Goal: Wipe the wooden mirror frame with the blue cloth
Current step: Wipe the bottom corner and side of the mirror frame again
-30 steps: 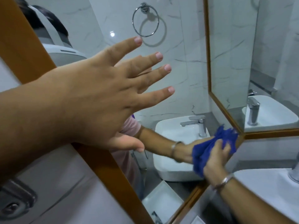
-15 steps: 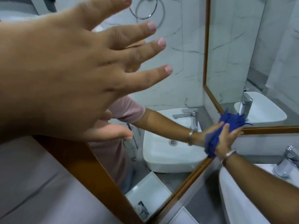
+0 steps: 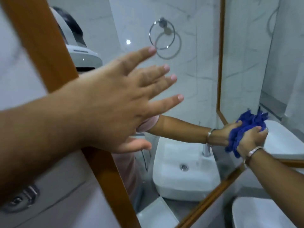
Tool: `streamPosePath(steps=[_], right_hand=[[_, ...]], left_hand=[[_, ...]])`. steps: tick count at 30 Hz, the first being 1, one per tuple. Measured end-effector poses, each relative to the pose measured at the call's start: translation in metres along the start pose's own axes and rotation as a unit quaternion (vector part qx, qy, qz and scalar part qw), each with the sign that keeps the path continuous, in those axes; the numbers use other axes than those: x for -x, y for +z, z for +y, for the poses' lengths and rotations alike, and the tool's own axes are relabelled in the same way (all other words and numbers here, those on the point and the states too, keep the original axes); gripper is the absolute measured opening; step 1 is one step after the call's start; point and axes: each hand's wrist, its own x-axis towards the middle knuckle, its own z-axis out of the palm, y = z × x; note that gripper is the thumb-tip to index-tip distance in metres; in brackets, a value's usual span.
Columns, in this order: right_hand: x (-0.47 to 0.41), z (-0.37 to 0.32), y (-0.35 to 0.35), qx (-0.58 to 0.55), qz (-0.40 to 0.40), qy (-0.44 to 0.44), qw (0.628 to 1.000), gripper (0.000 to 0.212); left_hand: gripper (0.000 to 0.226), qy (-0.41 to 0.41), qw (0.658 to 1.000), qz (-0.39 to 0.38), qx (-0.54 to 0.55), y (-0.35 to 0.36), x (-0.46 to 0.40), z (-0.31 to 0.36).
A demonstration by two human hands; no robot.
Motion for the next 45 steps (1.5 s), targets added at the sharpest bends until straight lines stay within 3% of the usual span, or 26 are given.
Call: streamPosePath(steps=[2, 4, 8, 10, 14, 20, 22, 25, 29, 33, 36, 38, 40, 45], right_hand=[[-0.002, -0.063, 0.015, -0.034, -0.016, -0.057, 0.998, 0.041], [-0.004, -0.137, 0.031, -0.069, -0.036, -0.128, 0.989, 0.040], [0.009, -0.317, 0.069, -0.142, -0.094, -0.204, 0.964, 0.038], [0.020, -0.369, 0.078, -0.171, -0.124, -0.215, 0.954, 0.038], [0.033, -0.364, 0.073, -0.152, -0.144, -0.259, 0.943, 0.040], [0.022, -0.273, 0.063, -0.143, -0.125, -0.247, 0.950, 0.040], [0.021, -0.275, 0.065, -0.125, -0.122, -0.231, 0.957, 0.042], [0.019, -0.328, 0.076, -0.049, -0.107, -0.260, 0.959, 0.045], [0.034, -0.426, 0.095, -0.065, -0.113, -0.369, 0.920, 0.041], [0.046, -0.506, 0.108, -0.091, -0.140, -0.352, 0.921, 0.041], [0.070, -0.516, 0.101, -0.173, -0.152, -0.323, 0.918, 0.034], [0.114, -0.497, 0.093, -0.228, -0.187, -0.395, 0.870, 0.031], [0.176, -0.468, 0.079, -0.263, -0.253, -0.497, 0.787, 0.034], [0.319, -0.465, 0.039, -0.212, -0.373, -0.674, 0.602, 0.044]], left_hand=[[0.090, 0.064, 0.997, -0.001, -0.050, -0.009, 0.002, 0.000], [0.082, 0.070, 0.995, -0.004, -0.068, -0.014, 0.005, -0.010], [0.075, -0.020, 0.989, 0.063, -0.130, -0.046, 0.005, -0.063], [0.079, -0.057, 0.980, 0.077, -0.177, -0.069, 0.006, -0.094], [0.089, -0.122, 0.957, 0.059, -0.256, -0.100, 0.014, -0.142], [0.084, -0.140, 0.960, 0.116, -0.213, -0.096, 0.015, -0.154], [0.085, -0.140, 0.960, 0.133, -0.204, -0.093, 0.013, -0.157], [0.087, -0.135, 0.961, 0.147, -0.192, -0.087, 0.013, -0.163], [0.088, -0.133, 0.962, 0.158, -0.176, -0.083, 0.013, -0.167], [0.084, -0.138, 0.962, 0.158, -0.173, -0.084, 0.017, -0.166], [0.082, -0.139, 0.962, 0.150, -0.181, -0.085, 0.019, -0.167], [0.082, -0.146, 0.961, 0.154, -0.178, -0.090, 0.019, -0.164], [0.087, -0.173, 0.956, 0.151, -0.183, -0.093, 0.019, -0.158], [0.109, -0.427, 0.880, 0.166, -0.125, -0.084, 0.053, -0.131]])
